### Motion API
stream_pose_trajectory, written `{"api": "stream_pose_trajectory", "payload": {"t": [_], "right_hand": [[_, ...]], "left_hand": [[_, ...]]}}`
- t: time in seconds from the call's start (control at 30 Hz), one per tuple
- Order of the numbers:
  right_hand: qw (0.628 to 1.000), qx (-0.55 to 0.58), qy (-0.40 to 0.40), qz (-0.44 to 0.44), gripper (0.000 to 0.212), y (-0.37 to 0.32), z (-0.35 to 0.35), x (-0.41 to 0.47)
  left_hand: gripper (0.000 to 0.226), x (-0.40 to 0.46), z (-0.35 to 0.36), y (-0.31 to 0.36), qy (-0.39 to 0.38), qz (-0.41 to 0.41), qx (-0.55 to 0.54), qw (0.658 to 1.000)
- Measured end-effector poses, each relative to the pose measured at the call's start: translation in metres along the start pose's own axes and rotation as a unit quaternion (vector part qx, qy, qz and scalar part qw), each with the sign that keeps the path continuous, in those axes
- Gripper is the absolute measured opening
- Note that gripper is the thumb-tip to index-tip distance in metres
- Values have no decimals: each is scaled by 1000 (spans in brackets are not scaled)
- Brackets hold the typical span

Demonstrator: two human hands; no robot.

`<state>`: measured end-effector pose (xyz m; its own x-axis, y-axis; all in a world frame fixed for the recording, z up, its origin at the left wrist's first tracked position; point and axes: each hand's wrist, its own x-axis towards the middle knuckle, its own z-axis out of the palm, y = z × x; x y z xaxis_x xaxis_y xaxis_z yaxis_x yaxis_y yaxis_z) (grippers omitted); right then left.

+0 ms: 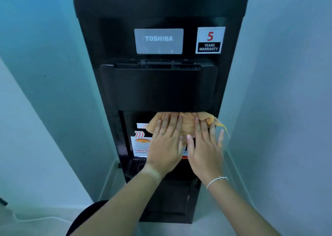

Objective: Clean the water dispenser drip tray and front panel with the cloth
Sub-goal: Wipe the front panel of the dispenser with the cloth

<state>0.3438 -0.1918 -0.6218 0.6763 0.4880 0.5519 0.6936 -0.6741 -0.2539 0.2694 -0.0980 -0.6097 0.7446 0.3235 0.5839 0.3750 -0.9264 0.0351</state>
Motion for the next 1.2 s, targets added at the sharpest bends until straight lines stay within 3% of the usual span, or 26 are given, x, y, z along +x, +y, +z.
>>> {"api": "stream_pose_trajectory", "payload": {"t": [0.37, 0.63, 0.87, 0.97, 1.03, 1.2], "right_hand": [[998, 46, 28, -20, 62, 20, -29, 25], [996, 21, 50, -69, 59, 33, -50, 47], [984, 131, 112, -44, 53, 30, -26, 36], [968, 202, 147, -21, 50, 27, -18, 32], [960, 226, 166, -18, 51, 27, -16, 33], [952, 239, 188, -26, 56, 29, -16, 38]], "left_hand": [[56, 14, -5, 36, -4, 4, -40, 999], [64, 19, -9, 57, 7, 5, -168, 986], [57, 11, 2, 51, -6, 3, -142, 990], [61, 10, -7, 43, -18, 8, -255, 967], [59, 10, -11, 34, 16, -24, -315, 949], [32, 18, -22, 32, 111, -194, -409, 885]]}}
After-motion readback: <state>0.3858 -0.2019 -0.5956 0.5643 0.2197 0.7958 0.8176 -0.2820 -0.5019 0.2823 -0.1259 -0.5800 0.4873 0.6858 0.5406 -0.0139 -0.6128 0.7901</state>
